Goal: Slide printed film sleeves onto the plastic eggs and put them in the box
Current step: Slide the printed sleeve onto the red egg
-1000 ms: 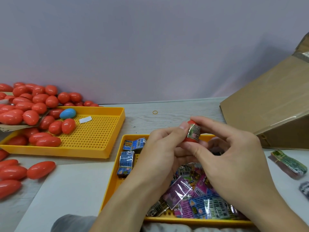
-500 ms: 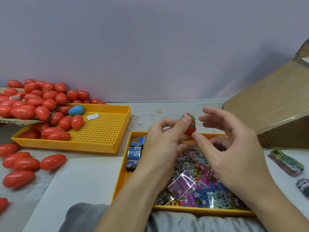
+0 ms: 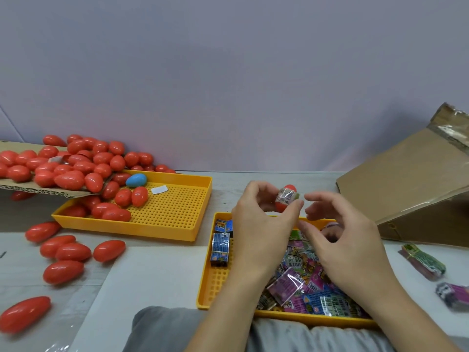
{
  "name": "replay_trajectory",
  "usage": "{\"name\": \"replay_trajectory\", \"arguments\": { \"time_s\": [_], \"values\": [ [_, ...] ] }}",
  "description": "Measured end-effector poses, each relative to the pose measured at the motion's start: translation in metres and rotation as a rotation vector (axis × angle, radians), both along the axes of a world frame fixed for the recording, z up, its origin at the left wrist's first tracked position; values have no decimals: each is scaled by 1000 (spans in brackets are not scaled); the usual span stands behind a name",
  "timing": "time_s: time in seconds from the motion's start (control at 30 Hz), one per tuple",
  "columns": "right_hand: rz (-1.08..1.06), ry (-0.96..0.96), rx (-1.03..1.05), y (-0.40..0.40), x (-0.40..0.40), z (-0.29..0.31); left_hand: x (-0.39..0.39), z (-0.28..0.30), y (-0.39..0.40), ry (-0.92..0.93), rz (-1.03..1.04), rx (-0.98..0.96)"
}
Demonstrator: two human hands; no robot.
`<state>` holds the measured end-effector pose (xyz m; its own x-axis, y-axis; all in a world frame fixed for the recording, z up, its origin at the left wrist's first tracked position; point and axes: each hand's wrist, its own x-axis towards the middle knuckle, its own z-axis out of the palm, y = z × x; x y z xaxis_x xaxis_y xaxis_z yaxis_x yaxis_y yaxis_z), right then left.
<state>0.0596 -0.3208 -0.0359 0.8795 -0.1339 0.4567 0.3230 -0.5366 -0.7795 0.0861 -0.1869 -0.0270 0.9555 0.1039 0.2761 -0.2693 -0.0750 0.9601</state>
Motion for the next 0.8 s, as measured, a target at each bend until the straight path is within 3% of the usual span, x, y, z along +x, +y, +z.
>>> {"name": "replay_trajectory", "arguments": {
  "time_s": [0.17,0.4,0.63,0.7,0.8],
  "values": [
    [16,-45,44,5,1,4,0,7,0,272,-300,-345],
    [-70,-193,-195,14,0,13,4,7,1,324,-353,-520],
    [-152,-166,-356,36,3,13,3,3,1,214,-178,-295],
    [-226,-110,-266,34,1,15,3,5,1,269,-197,-343],
    [-249,87,99,22,1,16,5,6,2,288,-177,-399]
  ]
}}
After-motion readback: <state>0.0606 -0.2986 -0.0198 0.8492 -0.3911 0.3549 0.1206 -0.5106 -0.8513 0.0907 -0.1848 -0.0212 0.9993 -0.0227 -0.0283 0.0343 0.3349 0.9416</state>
